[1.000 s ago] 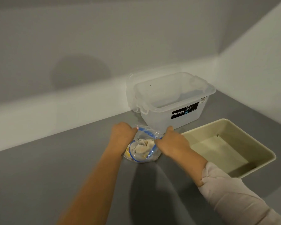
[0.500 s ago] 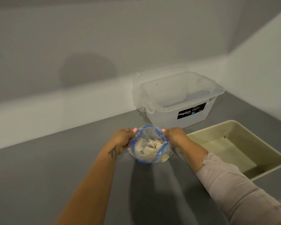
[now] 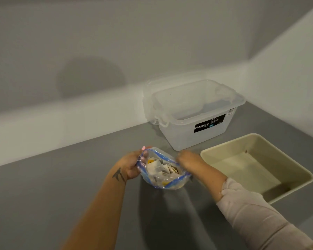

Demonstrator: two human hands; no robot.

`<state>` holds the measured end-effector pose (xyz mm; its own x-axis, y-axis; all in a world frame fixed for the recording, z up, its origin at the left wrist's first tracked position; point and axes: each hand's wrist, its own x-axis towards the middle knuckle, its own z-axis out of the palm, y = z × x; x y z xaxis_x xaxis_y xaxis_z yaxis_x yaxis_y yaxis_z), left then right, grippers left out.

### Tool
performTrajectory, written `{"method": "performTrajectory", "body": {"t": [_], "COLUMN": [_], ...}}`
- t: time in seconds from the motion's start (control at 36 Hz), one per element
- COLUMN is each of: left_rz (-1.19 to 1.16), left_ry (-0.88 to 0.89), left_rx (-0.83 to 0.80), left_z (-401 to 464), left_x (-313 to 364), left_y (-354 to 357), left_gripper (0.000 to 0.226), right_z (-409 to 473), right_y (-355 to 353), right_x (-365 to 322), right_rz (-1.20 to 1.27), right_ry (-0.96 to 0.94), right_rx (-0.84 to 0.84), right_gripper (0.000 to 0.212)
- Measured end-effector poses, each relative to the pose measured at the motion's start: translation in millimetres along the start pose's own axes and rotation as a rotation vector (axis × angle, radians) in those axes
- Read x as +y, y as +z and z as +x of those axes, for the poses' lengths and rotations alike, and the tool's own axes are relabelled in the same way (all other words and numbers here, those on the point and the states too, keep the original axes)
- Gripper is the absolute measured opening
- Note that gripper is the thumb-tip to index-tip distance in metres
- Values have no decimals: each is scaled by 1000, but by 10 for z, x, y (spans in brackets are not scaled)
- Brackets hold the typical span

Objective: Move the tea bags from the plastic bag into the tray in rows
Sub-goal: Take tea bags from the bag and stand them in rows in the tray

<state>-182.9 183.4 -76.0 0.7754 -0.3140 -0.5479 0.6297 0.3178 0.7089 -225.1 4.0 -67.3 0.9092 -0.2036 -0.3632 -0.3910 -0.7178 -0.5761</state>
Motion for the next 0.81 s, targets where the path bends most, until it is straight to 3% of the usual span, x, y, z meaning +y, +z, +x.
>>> {"method": "performTrajectory", "body": {"t": [0.08, 0.14, 0.22, 0.28, 0.42, 0.58, 0.67, 0.75, 0.81], "left_rz": [87, 137, 232, 269, 167, 540, 632, 743, 852], "left_ry": [4, -21, -63, -58, 15, 62, 74, 94, 102], "left_rx": [-3, 18, 60, 91, 147, 290, 255, 200, 209], "left_z": [5, 47, 86, 86, 55, 106, 56, 21, 10], "left_x": [35, 56, 53, 44, 39, 33, 36, 37, 43], "left_y": [24, 14, 32, 79, 201, 85, 150, 260, 299], "left_gripper": [24, 21, 24, 25, 31, 37, 38, 37, 39], "right_z": [-34, -88, -107, -87, -17, 20, -10, -13, -17], "right_y": [26, 36, 68, 80, 60, 65, 85, 96, 92], "right_x": [-59, -110, -158, -163, -60, 55, 34, 4, 1], "right_rz": [6, 16, -233, -264, 45, 327, 571, 682, 743], "right_ry": [-279, -441, -529, -448, -242, 10, 130, 206, 246], "right_rx": [165, 185, 196, 192, 223, 206, 108, 29, -34], "right_gripper": [30, 34, 38, 25, 11, 12, 19, 4, 11]}}
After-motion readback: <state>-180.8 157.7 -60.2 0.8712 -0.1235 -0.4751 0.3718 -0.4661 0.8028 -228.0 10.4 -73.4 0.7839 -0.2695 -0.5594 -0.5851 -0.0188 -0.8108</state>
